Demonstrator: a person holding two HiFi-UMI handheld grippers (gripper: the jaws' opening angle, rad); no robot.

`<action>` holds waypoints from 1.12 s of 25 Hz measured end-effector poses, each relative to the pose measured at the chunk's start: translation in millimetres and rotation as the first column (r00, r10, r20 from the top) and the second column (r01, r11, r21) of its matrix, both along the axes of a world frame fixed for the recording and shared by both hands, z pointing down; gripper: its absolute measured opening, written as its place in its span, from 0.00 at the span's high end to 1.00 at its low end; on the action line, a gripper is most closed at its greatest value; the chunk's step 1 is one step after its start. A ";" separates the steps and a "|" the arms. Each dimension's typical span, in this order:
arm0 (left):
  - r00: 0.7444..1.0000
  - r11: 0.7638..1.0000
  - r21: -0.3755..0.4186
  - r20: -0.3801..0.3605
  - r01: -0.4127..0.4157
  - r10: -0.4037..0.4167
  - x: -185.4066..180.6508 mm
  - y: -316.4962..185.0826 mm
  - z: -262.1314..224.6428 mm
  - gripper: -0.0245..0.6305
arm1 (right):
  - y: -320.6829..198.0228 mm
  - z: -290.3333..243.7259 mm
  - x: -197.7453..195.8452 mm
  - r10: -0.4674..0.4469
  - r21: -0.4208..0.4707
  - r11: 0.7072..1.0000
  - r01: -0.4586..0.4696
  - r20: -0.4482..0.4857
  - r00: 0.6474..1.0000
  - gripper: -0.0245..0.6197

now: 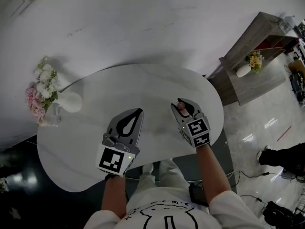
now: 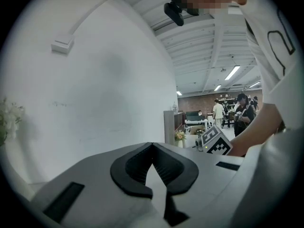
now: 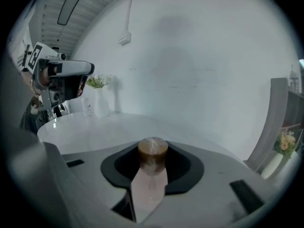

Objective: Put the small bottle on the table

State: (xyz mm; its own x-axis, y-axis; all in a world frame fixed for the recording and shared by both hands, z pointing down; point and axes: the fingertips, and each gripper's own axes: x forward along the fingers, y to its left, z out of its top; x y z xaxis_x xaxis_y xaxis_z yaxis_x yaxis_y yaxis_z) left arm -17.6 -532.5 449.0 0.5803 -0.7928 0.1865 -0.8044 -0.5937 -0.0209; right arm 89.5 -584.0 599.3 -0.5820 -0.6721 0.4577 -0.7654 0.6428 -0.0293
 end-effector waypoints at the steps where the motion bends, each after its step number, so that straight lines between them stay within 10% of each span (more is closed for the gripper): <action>1: 1.000 1.000 0.001 0.003 0.002 -0.002 -0.9 -0.7 1.5 0.96 | -1.4 1.5 -0.7 0.000 -0.001 1.000 0.000 0.002 1.000 0.78; 20: 0.999 0.999 0.025 0.046 -0.021 0.020 -1.4 3.9 -1.4 0.96 | -2.3 12.2 -0.2 0.034 0.018 0.999 -0.034 -0.007 0.999 0.77; 23: 0.999 0.999 0.033 0.047 -0.018 0.016 -3.9 8.0 -6.0 0.96 | -3.5 11.7 2.9 0.085 -0.004 0.996 -0.085 0.004 0.996 0.53; 28: 0.999 0.998 0.054 0.039 -0.014 0.011 -8.0 17.8 -16.2 0.96 | 4.8 3.7 1.8 0.098 -0.001 0.995 -0.098 -0.003 0.995 0.53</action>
State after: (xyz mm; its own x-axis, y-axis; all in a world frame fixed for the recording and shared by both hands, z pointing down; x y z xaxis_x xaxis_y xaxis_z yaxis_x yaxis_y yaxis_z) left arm -25.6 -514.7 432.8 0.5834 -0.7950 0.1662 -0.7949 -0.6009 -0.0840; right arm 91.4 -579.2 603.0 -0.5119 -0.7256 0.4599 -0.8249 0.5646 -0.0274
